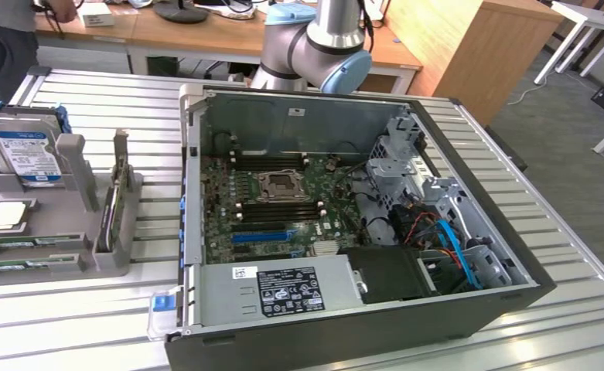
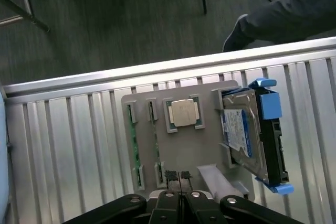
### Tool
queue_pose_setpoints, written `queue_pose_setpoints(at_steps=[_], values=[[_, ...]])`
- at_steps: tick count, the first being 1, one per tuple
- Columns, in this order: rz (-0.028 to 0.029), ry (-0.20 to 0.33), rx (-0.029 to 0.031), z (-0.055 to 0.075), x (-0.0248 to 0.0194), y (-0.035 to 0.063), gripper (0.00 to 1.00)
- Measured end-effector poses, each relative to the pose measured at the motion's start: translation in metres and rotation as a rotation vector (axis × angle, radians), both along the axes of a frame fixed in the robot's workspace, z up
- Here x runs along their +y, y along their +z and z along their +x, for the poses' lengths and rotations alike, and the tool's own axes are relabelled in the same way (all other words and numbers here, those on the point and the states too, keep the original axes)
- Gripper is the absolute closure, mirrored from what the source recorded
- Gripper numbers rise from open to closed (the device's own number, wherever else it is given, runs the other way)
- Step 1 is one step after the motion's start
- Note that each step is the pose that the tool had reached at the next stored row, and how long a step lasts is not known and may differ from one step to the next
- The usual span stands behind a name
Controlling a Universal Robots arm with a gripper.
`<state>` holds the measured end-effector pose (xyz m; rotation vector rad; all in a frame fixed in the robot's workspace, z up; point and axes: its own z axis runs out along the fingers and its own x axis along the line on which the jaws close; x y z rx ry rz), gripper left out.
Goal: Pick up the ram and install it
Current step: 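Pick up the ram and move it above insertion slot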
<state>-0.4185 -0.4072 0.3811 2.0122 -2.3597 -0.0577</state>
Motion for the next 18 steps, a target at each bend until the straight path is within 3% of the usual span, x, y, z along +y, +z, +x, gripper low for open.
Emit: queue_pose_setpoints(at_steps=[5, 18], values=[[0.0, 0.078, 0.0009, 0.0, 0.0, -0.0003, 0.9], [0.0, 0.092, 0.0008, 0.0011, 0.0, -0.0004, 0.9]])
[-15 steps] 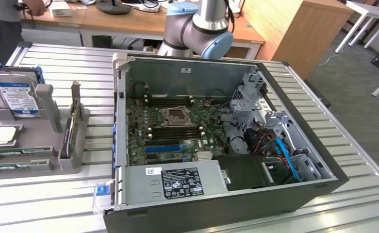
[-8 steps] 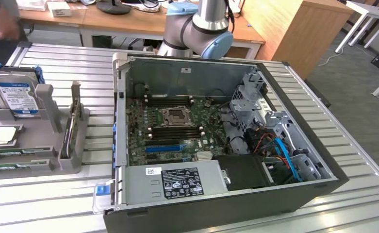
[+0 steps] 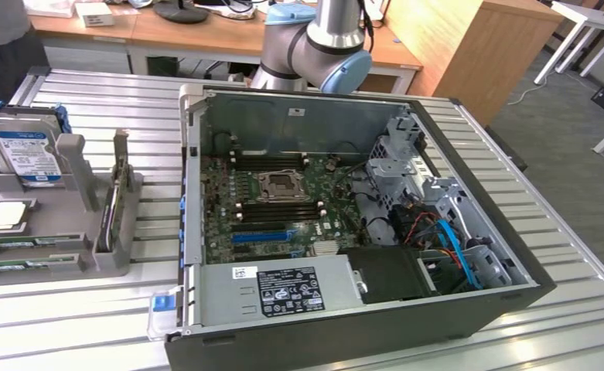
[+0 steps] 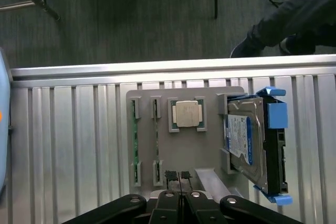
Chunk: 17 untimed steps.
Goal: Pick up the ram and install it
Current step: 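Pick up the ram and move it above insertion slot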
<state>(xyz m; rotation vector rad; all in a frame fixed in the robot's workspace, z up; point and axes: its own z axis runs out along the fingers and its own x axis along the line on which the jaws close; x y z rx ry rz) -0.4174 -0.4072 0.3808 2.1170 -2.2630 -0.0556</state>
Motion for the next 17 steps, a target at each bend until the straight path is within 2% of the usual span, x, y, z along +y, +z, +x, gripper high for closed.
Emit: queue_pose_setpoints(at_steps=[17], values=[[0.0, 0.007, 0.0, 0.0016, 0.0, 0.0, 0.9]])
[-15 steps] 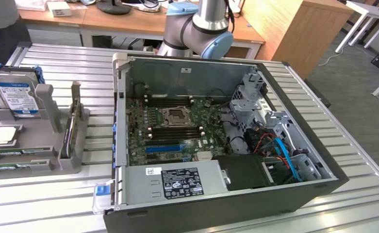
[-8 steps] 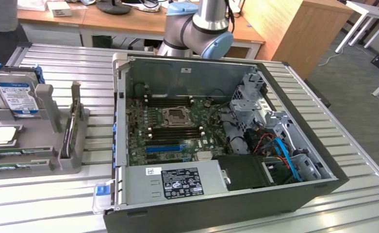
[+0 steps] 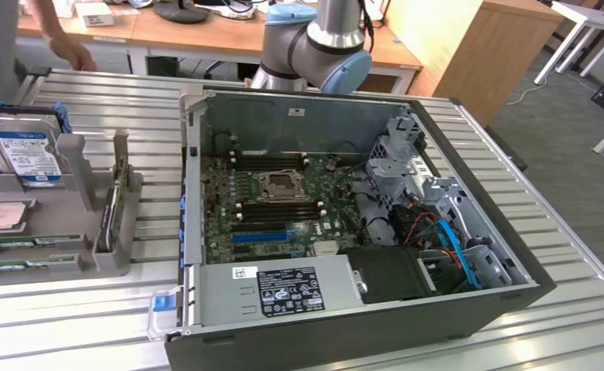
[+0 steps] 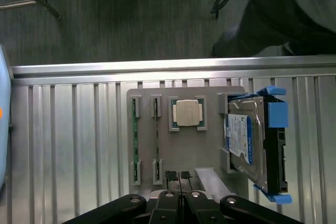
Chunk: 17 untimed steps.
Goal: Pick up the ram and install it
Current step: 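Pick up the ram and move it above insertion slot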
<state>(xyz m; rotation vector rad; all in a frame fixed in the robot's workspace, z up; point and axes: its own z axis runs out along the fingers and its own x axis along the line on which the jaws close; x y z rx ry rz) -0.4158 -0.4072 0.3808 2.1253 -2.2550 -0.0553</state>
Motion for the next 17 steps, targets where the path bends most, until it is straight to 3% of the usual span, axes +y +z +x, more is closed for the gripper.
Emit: queue_pose_setpoints(at_steps=[7, 12, 17], values=[[0.0, 0.0, 0.0, 0.0, 0.0, 0.0, 0.89], [0.0, 0.0, 0.0, 0.0, 0.0, 0.0, 0.71], [0.0, 0.0, 0.0, 0.0, 0.0, 0.0, 0.71]])
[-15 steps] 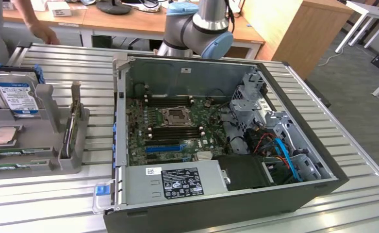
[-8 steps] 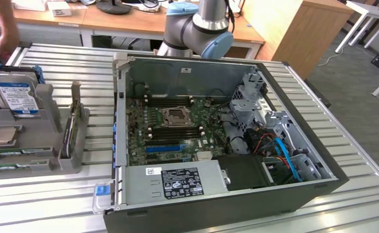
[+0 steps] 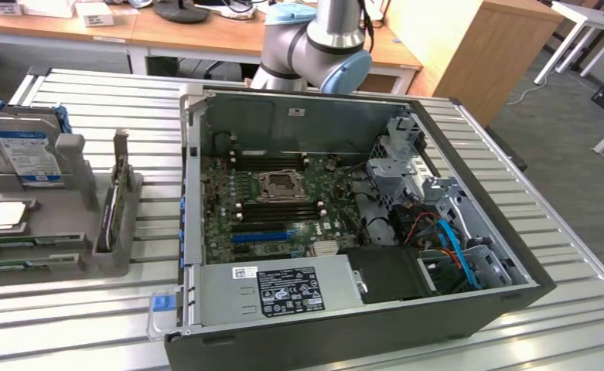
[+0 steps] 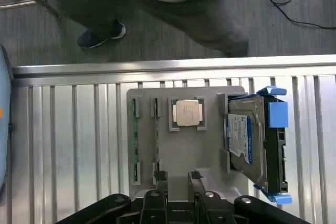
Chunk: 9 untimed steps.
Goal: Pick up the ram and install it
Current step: 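Pick up the ram and move it above insertion slot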
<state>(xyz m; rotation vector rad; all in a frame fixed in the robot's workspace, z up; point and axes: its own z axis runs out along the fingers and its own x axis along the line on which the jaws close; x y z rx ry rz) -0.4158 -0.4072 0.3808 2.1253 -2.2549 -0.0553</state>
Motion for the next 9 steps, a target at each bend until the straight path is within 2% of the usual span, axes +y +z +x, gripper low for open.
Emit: queue_pose_setpoints(at_steps=[9], values=[[0.0001, 0.0, 0.0, 0.0, 0.0, 0.0, 0.71]])
